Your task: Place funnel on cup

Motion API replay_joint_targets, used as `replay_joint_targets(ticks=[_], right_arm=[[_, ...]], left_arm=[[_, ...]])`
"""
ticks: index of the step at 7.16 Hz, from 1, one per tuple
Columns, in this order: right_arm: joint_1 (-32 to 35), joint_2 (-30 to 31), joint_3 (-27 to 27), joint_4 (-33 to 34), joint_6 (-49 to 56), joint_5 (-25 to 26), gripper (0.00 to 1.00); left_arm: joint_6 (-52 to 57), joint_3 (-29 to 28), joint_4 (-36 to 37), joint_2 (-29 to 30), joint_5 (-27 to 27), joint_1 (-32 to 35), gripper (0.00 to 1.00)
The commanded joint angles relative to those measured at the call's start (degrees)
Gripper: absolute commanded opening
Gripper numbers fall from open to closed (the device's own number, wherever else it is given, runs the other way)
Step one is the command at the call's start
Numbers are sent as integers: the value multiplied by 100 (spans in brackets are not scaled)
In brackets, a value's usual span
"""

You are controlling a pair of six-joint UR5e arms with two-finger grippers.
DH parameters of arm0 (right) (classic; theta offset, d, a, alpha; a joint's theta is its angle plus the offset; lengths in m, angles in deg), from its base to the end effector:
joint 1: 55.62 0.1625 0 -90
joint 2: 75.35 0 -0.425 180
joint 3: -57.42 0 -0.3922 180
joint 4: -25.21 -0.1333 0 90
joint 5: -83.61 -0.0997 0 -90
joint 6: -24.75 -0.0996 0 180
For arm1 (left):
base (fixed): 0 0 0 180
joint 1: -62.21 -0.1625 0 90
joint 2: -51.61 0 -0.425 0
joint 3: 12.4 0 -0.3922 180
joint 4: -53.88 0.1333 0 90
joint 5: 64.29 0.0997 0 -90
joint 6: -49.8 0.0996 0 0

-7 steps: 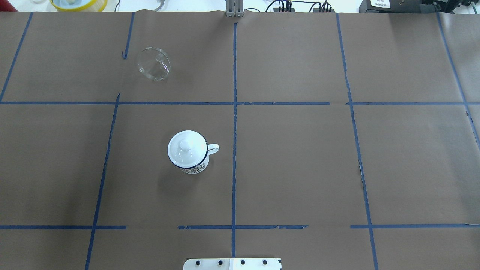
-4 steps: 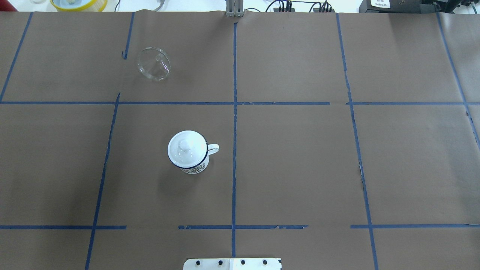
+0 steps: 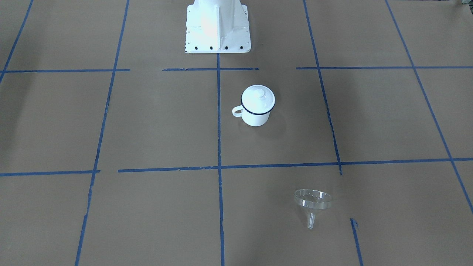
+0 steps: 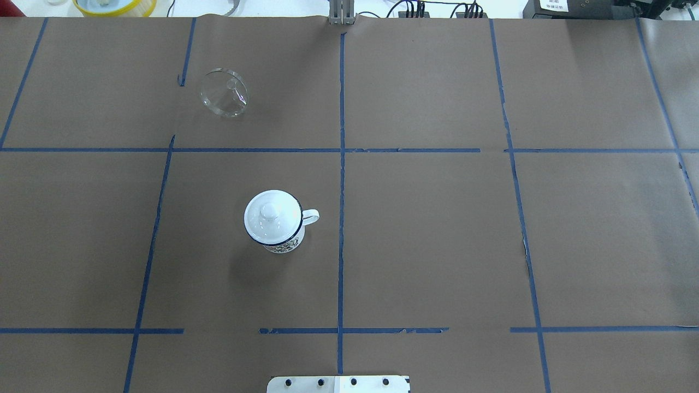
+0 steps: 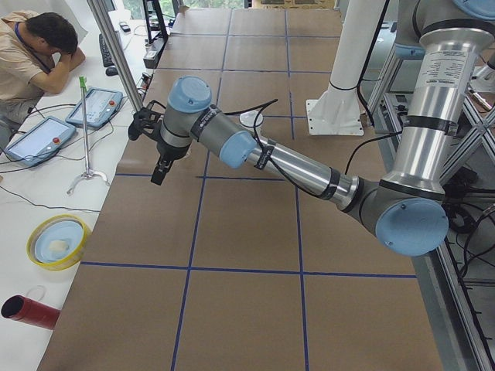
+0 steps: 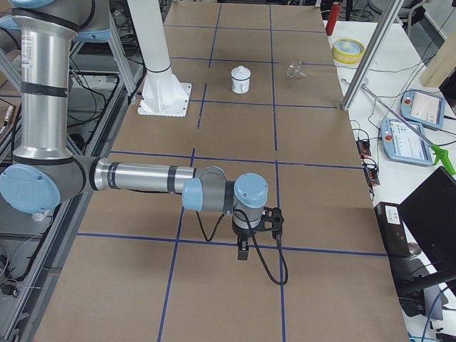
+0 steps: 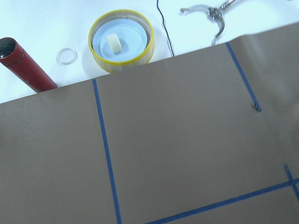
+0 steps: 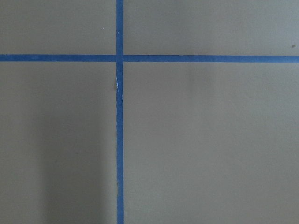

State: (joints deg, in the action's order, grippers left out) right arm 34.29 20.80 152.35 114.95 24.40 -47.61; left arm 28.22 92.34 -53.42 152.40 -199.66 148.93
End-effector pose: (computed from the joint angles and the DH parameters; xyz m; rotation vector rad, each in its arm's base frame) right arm 0.0670 -0.4451 0.6700 -0.0188 -0.7193 0.0104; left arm -0.0306 -0.5568 0.3945 0.5263 0.8848 0.0051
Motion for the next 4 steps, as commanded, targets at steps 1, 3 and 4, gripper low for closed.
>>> replay_joint_targets(ticks=[1, 3, 4], right_arm=[[0, 0, 0, 0, 0, 0, 100], [0, 0, 0, 0, 0, 0, 100], [0, 0, 0, 0, 0, 0, 100]], left_arm=[[-1726, 250, -406, 421, 28, -1563, 100], [-3930, 406, 66, 879, 647, -2873, 100], [-4516, 425, 1087, 1491, 1392, -3611, 100]])
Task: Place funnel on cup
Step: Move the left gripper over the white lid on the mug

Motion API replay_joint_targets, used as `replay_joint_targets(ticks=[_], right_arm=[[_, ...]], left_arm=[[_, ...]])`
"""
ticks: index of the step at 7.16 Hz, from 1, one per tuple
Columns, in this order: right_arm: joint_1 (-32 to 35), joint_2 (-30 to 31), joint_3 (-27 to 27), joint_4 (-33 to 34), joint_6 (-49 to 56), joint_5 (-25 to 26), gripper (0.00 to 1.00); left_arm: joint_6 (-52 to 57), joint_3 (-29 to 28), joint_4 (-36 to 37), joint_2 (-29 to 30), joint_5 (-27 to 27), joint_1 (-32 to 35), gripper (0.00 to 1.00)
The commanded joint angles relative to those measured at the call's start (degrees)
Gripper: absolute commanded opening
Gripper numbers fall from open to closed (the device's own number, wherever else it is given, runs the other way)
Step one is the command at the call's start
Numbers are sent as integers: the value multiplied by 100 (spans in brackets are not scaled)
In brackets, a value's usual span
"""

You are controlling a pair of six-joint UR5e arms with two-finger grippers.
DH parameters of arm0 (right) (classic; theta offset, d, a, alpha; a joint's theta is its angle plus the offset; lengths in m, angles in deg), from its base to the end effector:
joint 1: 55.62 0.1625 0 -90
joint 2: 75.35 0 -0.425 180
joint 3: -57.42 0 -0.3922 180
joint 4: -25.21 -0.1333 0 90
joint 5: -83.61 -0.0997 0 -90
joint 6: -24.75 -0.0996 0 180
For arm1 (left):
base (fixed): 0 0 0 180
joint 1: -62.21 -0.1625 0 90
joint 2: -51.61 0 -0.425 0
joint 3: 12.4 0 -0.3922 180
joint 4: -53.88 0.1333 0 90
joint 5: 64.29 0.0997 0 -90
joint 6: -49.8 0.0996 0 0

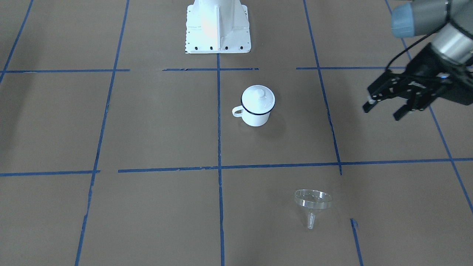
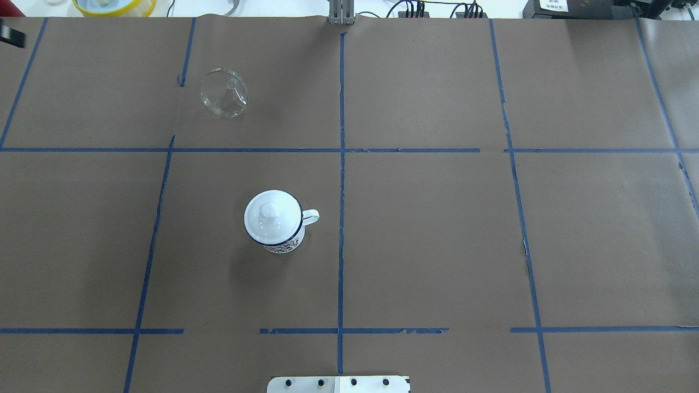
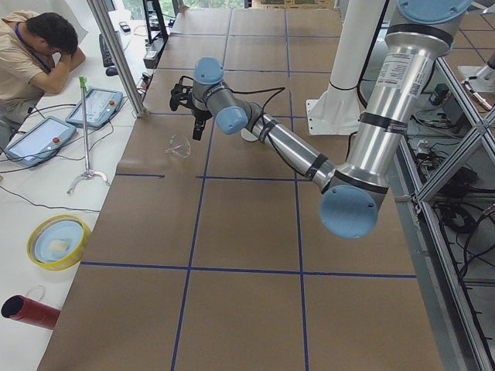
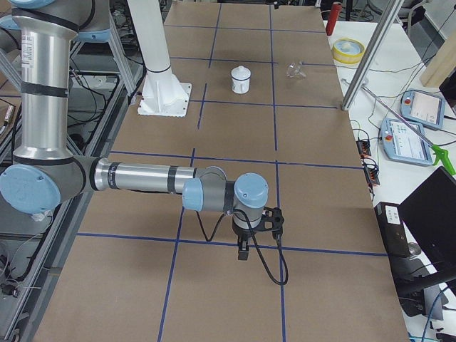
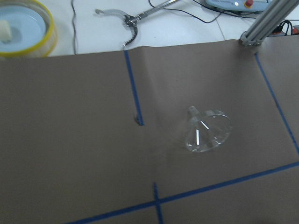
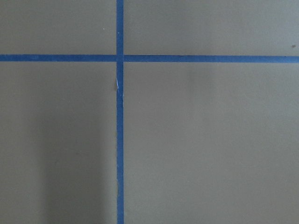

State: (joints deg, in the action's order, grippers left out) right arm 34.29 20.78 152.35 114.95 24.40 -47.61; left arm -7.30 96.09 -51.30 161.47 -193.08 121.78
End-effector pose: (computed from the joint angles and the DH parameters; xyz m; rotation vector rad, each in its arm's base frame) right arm 0.0670 -0.4453 0.6698 -0.0185 -0.7193 0.0102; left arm 0.2294 -0.5305 0.2848 0.2139 1.0684 -0.1025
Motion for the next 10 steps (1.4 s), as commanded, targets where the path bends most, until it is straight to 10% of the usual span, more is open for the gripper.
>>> replay_joint_targets(ticks=[1, 4, 10], right_arm=[[0, 2, 0, 0, 0, 0, 100], [0, 2, 0, 0, 0, 0, 100], [0, 2, 0, 0, 0, 0, 100]], left_arm=[[-1231, 41, 2129, 1294, 1237, -1477, 100], [-2613, -82, 2458, 1784, 2233, -2622, 100], [-2798, -214, 2450, 1767, 2367, -2871, 100]])
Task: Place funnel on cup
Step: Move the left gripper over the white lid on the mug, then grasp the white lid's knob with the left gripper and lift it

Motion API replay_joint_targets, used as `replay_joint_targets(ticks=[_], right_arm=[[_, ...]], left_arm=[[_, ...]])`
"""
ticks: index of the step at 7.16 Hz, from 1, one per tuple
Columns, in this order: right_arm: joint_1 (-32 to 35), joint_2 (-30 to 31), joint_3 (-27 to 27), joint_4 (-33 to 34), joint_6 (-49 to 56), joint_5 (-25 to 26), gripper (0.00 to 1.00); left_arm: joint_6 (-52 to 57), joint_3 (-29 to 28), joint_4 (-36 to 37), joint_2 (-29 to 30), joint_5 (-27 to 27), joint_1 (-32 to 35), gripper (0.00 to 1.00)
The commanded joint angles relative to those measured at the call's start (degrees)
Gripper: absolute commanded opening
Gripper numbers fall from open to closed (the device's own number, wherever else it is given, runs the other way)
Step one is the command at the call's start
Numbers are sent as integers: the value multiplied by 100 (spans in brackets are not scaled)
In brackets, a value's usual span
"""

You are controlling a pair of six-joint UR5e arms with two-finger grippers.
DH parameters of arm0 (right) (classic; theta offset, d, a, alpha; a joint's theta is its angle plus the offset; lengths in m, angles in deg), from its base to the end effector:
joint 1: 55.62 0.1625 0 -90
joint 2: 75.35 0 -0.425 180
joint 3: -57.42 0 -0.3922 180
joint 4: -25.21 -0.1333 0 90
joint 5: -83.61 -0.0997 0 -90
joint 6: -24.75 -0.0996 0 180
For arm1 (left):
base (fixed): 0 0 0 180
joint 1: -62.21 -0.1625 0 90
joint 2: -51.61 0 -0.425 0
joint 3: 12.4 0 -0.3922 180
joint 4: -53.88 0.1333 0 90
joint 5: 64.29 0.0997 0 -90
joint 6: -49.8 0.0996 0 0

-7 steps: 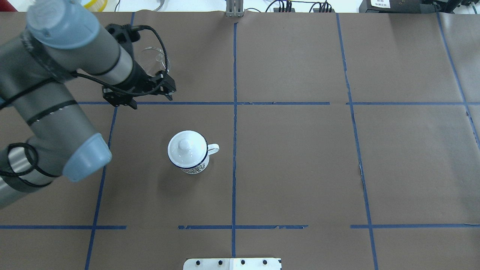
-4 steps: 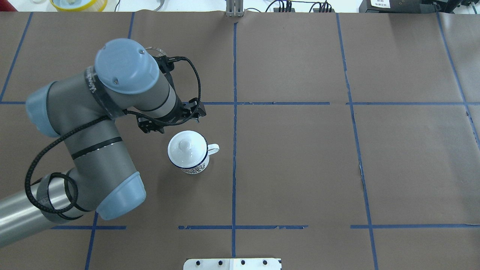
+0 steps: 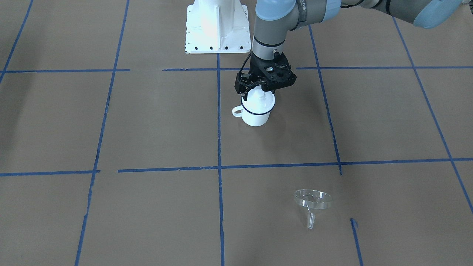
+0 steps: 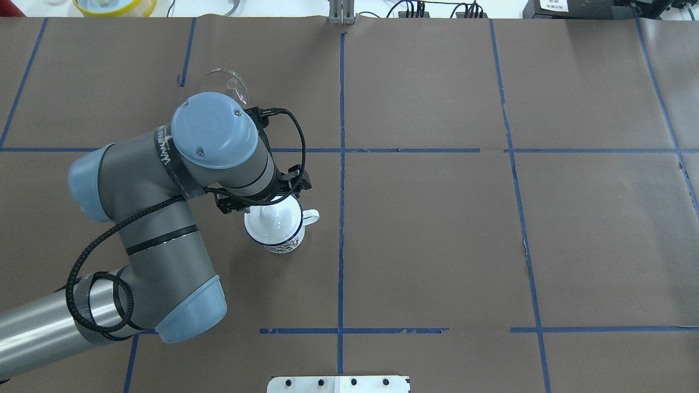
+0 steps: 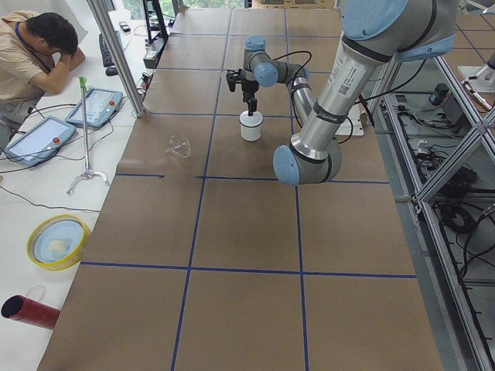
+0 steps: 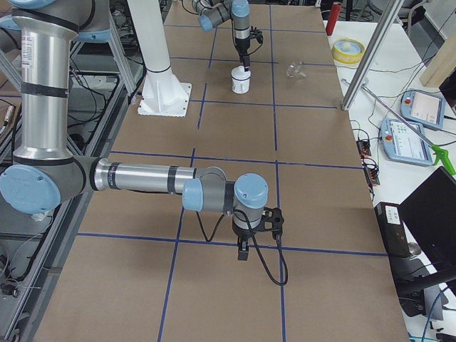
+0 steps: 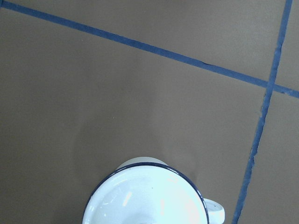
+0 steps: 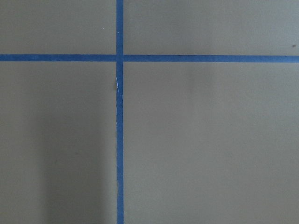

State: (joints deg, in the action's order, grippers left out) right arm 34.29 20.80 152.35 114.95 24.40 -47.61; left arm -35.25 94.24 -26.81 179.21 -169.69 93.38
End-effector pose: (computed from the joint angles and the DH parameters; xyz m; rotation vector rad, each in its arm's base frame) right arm 0.0670 -0.4451 0.6700 -0.0188 -0.7193 0.0104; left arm 0.4811 -0.4159 0.1785 -0.0007 0.8235 -0.3263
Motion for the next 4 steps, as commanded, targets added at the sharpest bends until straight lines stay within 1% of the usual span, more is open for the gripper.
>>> replay_joint_targets(ticks=[1, 3, 4], right_arm=[[0, 0, 0, 0, 0, 0, 100], [0, 0, 0, 0, 0, 0, 100], [0, 0, 0, 0, 0, 0, 100]], left_arm=[[-3, -38, 0, -16, 29, -40, 100], [-3, -47, -9, -33, 37, -84, 100], [-3, -47, -9, -42, 37, -93, 96]])
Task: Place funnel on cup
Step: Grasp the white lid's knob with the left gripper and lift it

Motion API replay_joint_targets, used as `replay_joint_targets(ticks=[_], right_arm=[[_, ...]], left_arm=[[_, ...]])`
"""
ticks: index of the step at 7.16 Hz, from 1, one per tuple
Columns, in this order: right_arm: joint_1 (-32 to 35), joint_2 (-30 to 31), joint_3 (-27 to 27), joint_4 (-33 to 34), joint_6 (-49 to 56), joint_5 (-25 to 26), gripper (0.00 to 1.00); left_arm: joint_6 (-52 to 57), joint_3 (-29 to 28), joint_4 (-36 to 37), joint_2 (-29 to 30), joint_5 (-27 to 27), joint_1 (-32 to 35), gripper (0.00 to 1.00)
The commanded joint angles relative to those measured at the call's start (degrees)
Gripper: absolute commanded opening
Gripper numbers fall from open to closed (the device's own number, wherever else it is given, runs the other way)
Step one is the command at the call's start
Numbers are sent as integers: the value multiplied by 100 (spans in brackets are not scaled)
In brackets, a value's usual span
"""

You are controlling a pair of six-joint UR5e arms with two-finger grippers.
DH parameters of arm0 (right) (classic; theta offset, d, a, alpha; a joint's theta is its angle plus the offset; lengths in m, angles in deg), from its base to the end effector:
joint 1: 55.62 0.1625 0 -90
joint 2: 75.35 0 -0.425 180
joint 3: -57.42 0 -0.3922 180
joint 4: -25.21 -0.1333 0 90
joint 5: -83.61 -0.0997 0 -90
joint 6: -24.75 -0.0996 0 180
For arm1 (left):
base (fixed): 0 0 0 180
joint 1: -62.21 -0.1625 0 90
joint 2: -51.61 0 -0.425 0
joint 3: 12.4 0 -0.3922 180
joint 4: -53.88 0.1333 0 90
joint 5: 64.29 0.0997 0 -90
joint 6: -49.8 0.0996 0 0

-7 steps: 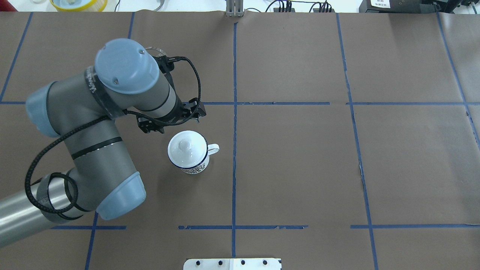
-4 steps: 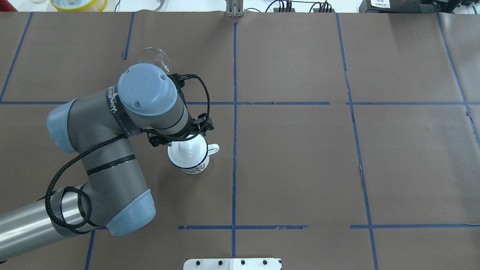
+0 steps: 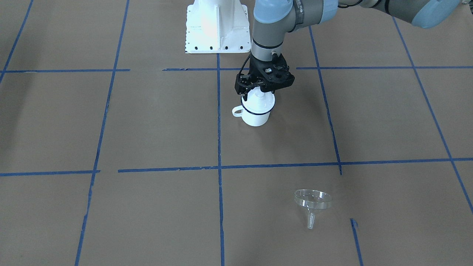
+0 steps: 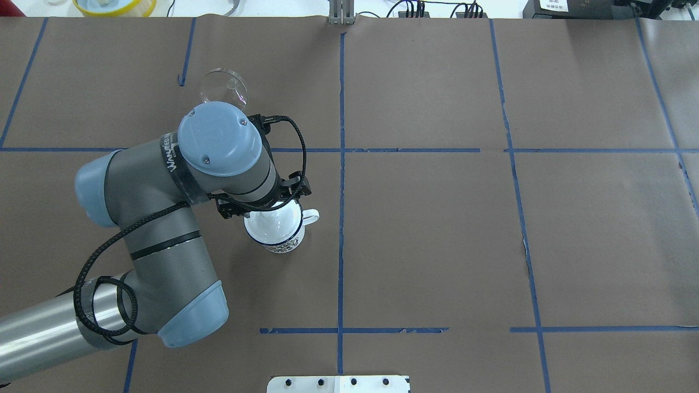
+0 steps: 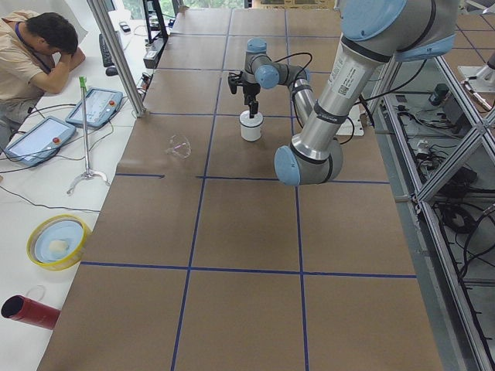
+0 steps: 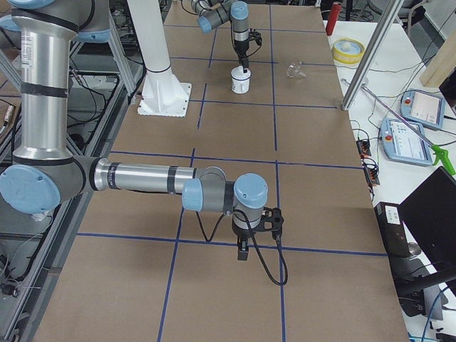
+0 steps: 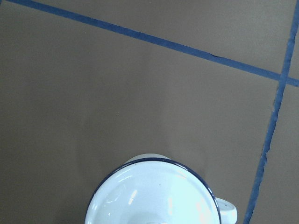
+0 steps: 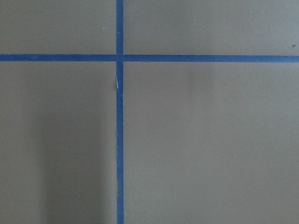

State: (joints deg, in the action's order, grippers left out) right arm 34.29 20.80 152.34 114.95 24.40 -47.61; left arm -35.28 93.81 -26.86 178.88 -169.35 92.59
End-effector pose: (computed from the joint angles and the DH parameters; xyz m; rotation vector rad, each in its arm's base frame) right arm 0.0670 -0.4451 0.6701 -0.0190 -0.7193 0.0104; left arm 0.4886 -0.4109 0.1849 -0.0053 0.8101 -0.3185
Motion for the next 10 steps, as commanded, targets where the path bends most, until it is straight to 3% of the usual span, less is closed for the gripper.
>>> replay_joint_targets(ticks=[1, 2, 3, 6, 10], right_arm=[[0, 0, 0, 0, 0, 0, 100], [0, 0, 0, 0, 0, 0, 100], [0, 0, 0, 0, 0, 0, 100], [0, 0, 0, 0, 0, 0, 100], [0, 0, 0, 0, 0, 0, 100]], left_arm=[[17, 6, -3, -9, -5, -15, 71], [52, 23, 14, -9, -23, -15, 10], [61, 58, 23, -18, -23, -6, 0], [149, 189, 363, 34, -23, -6, 0], [612, 918, 778, 26, -58, 448, 0]])
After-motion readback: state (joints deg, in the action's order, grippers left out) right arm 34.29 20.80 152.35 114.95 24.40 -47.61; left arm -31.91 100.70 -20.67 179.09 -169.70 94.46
